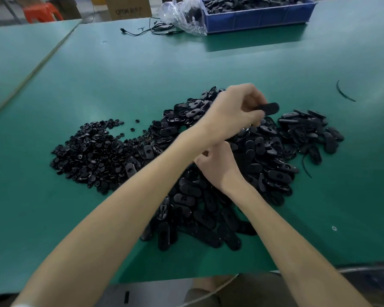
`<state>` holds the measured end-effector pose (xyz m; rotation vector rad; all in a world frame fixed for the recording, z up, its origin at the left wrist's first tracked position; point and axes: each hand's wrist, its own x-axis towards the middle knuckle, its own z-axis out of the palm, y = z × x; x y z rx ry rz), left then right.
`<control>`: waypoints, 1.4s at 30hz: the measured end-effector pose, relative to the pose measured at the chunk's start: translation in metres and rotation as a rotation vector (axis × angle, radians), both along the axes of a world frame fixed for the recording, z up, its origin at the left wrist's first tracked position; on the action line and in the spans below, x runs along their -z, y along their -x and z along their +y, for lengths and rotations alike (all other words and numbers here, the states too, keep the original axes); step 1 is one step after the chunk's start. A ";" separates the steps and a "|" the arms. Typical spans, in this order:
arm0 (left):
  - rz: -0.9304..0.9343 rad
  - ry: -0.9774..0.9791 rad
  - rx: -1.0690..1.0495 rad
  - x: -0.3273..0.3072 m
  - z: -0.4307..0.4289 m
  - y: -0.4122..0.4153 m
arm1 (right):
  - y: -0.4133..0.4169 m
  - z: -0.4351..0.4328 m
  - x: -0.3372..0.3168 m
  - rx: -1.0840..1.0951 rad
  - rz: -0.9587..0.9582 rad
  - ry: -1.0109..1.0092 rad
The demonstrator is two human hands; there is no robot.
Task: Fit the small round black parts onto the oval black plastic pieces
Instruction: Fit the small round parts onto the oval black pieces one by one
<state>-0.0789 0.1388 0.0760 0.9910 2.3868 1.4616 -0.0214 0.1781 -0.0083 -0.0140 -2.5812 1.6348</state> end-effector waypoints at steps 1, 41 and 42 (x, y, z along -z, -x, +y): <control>-0.005 0.010 0.020 0.001 0.011 -0.001 | -0.001 0.001 0.000 -0.026 -0.002 -0.029; 0.222 0.401 -0.731 0.056 -0.167 0.028 | -0.001 -0.007 0.007 -0.010 0.205 -0.401; 0.214 0.458 -0.727 0.060 -0.171 0.029 | -0.001 -0.007 0.007 -0.015 0.205 -0.408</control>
